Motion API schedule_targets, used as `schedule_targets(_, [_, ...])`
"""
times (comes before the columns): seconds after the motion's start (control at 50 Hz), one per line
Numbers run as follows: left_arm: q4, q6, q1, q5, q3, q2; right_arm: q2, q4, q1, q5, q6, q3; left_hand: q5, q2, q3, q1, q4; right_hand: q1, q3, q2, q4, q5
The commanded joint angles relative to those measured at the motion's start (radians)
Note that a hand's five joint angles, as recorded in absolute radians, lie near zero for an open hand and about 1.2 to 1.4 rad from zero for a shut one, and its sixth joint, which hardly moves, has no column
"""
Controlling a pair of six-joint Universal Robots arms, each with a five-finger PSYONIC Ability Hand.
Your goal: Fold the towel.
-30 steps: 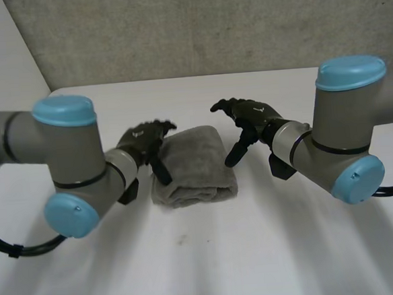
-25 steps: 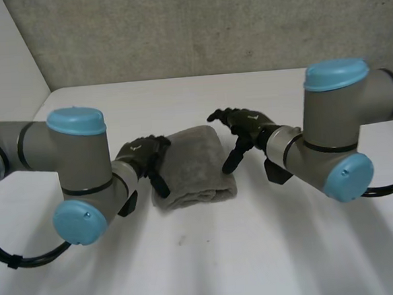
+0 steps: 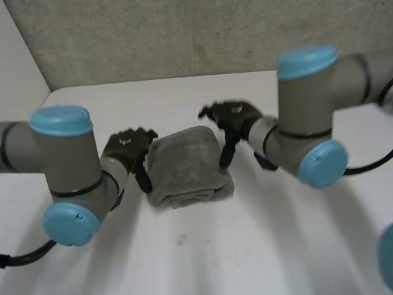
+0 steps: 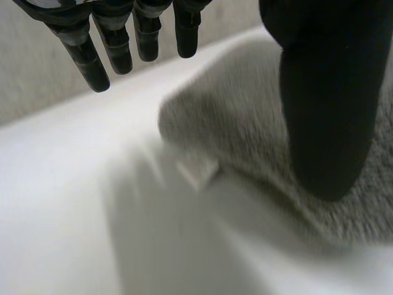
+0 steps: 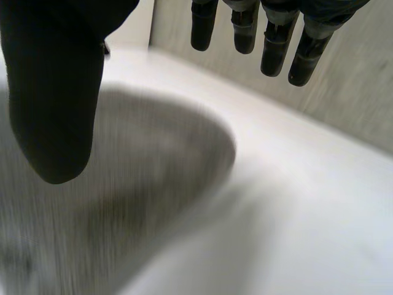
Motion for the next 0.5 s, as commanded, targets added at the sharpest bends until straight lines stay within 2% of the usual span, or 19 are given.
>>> schedule_targets(0.02, [-0.010, -0.009, -0.031, -0.004, 0.002, 0.221, -0.258, -0.026, -0.031, -0.008, 0.167, 0.044, -0.028, 0.011, 0.009, 0.000, 0.007, -0.006, 0.005, 0.002, -0.001, -0.014])
schedule_targets(0.16, [-0.019, -0.034, -0.003, -0.006, 0.003, 0.379, -0.423, -0.049, -0.076, 0.088, 0.171, 0.153, -0.029, 0.010, 0.008, -0.001, 0.006, -0.006, 0.005, 0.002, -0.001, -0.014])
schedule_targets(0.2, [-0.057, -0.048, 0.044, -0.004, -0.013, 0.465, -0.508, -0.058, -0.092, 0.146, 0.166, 0.231, -0.029, 0.010, 0.008, -0.001, 0.006, -0.006, 0.005, 0.002, -0.001, -0.014])
schedule_targets(0.22, [-0.057, -0.048, 0.044, -0.004, -0.013, 0.465, -0.509, -0.058, -0.092, 0.146, 0.166, 0.231, -0.029, 0.010, 0.008, -0.001, 0.006, -0.006, 0.005, 0.002, -0.001, -0.014])
schedule_targets(0.26, [-0.095, -0.061, 0.095, -0.003, -0.045, 0.531, -0.583, -0.078, -0.112, 0.184, 0.139, 0.329, -0.029, 0.010, 0.008, -0.001, 0.006, -0.006, 0.005, 0.002, -0.001, -0.014])
schedule_targets(0.42, [-0.109, -0.078, 0.133, 0.002, -0.164, 0.660, -0.723, -0.187, -0.148, 0.206, 0.027, 0.577, -0.028, 0.011, 0.009, 0.000, 0.007, -0.006, 0.005, 0.002, -0.001, -0.014])
schedule_targets(0.5, [-0.109, -0.078, 0.132, 0.002, -0.190, 0.675, -0.743, -0.214, -0.151, 0.204, 0.017, 0.622, -0.028, 0.011, 0.009, 0.000, 0.007, -0.006, 0.005, 0.002, -0.001, -0.014])
